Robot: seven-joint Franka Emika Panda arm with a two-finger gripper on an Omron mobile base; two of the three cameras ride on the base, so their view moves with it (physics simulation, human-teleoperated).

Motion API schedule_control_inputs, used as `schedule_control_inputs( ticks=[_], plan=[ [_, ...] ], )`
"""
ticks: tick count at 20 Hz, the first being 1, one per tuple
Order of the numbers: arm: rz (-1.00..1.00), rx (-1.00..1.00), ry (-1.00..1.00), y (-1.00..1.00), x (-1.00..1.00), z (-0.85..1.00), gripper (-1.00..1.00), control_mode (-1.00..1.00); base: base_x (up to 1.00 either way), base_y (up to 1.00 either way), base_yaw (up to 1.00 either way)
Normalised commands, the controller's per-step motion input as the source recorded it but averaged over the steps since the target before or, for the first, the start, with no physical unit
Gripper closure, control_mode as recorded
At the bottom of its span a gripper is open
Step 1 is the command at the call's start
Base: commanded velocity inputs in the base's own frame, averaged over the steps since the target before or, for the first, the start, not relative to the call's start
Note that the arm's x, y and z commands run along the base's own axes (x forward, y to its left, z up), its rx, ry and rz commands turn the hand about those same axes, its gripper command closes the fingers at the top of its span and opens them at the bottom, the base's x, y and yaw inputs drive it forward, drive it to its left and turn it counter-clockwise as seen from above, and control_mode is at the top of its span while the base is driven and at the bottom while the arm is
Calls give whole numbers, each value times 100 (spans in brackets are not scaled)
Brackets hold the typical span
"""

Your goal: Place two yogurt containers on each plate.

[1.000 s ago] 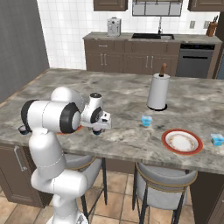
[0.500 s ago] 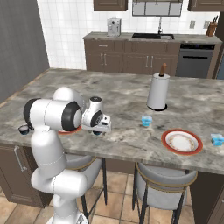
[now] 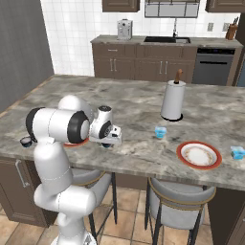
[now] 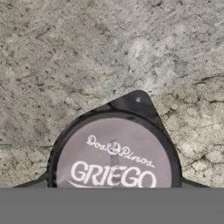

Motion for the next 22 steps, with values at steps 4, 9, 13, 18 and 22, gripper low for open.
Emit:
schedule_control_inputs(
  ticks=[4,9,13,18,22],
  plan=[
    [0,0,0,0,0,0,100,-100,0,0,0],
    [0,0,-2,4,0,16,100,-100,0,0,0],
    [1,0,-10,68,-25,61,100,-100,0,0,0],
    [0,0,-12,99,-34,93,100,-100,0,0,0],
    [0,0,-13,100,-28,75,100,-100,0,0,0]
  ],
)
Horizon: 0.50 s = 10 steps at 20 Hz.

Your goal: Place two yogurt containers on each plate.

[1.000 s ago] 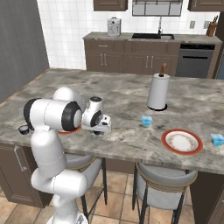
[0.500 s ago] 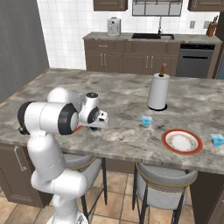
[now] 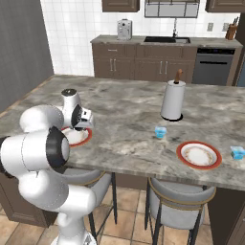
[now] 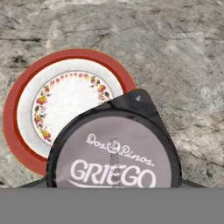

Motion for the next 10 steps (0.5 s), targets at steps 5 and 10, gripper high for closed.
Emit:
schedule_control_inputs(
  ticks=[5,10],
  plan=[
    [0,-5,3,88,1,-12,100,-100,0,0,0],
    [0,-6,16,16,18,-53,100,-100,0,0,0]
  ],
)
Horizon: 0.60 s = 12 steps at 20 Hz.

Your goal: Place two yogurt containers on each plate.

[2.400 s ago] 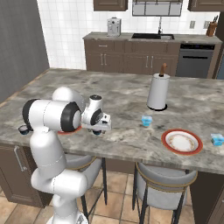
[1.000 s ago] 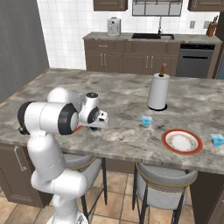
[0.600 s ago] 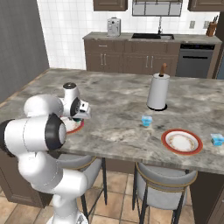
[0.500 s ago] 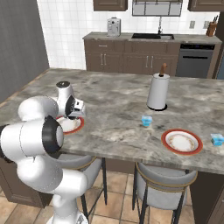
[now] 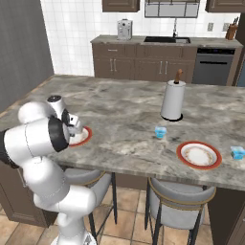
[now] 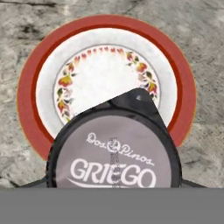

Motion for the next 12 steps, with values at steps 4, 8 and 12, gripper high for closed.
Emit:
schedule_control_inputs(
  ticks=[4,8,12],
  plan=[
    [0,-1,8,0,45,-17,100,-100,0,0,0],
    [0,0,4,0,47,-3,100,-100,0,0,0],
    [0,0,4,0,45,-6,100,-100,0,0,0]
  ],
)
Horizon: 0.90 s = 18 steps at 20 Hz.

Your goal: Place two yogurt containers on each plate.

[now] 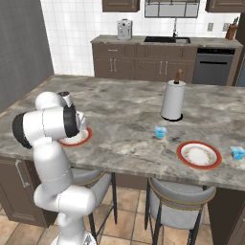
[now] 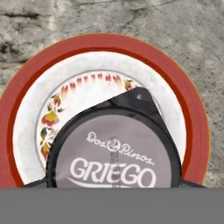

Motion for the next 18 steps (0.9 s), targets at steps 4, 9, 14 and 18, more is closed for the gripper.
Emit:
schedule_control_inputs(
  ticks=[4,9,14,18],
  plan=[
    [-4,0,6,-3,9,-24,100,-100,0,0,0],
    [-5,0,4,-8,2,-35,100,-100,0,0,0],
    [-5,0,2,-8,8,-25,100,-100,0,0,0],
    [-2,0,1,-2,3,-5,100,-100,0,0,0]
  ],
)
